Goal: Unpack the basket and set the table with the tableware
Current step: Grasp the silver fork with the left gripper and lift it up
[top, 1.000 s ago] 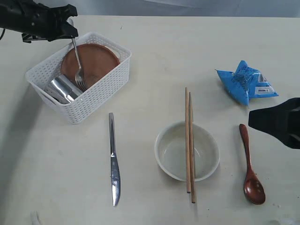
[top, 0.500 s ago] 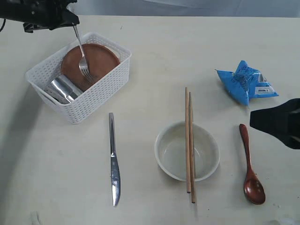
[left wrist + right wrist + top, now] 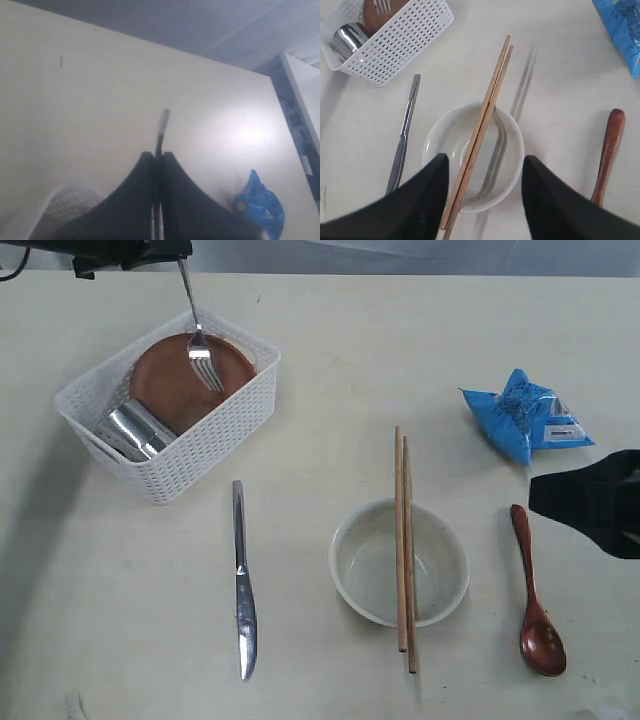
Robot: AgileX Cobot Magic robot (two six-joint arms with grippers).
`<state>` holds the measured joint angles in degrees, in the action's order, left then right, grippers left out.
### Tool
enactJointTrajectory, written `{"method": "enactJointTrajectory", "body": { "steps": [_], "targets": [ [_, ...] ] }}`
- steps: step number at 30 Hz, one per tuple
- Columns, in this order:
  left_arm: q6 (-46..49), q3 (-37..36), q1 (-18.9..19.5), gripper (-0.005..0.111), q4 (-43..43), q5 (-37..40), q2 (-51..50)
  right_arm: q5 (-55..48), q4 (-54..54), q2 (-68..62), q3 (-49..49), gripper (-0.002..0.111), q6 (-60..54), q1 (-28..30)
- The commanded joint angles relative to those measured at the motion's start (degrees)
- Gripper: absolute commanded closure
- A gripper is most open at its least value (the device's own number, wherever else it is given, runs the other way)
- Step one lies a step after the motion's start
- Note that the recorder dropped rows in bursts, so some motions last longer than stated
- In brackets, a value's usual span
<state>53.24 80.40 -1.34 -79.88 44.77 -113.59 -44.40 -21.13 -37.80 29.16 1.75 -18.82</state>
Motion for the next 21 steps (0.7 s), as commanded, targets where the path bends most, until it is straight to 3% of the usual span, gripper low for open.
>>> {"method": "enactJointTrajectory", "body": {
  "steps": [1, 8, 11, 16, 21],
  "targets": [
    [-1.46, 0.49, 2.54, 0.107, -0.94, 9.13, 1.54, 0.45, 1.76, 0.41, 0.76, 0.055, 0.08, -0.07],
    [-1.77, 0.18, 5.40, 0.107, -3.25, 25.19, 4.66, -0.33, 2.62, -1.12, 5.59, 0.055, -1.43, -0.07],
    [-1.77, -3.00, 5.40, 0.107, -4.90, 25.19, 7.12, -1.85, 1.34, -2.80, 7.41, 0.055, -2.48, -0.07],
    [4.80, -16.73, 5.40, 0.107, -12.55, 25.19, 14.24, -2.98, -7.87, -4.75, 8.09, 0.055, -9.30, -0.67],
    [10.86, -31.47, 3.86, 0.107, -17.57, 25.19, 21.70, -0.64, -12.30, -7.56, 8.09, 0.055, -11.87, -6.65]
  ]
}}
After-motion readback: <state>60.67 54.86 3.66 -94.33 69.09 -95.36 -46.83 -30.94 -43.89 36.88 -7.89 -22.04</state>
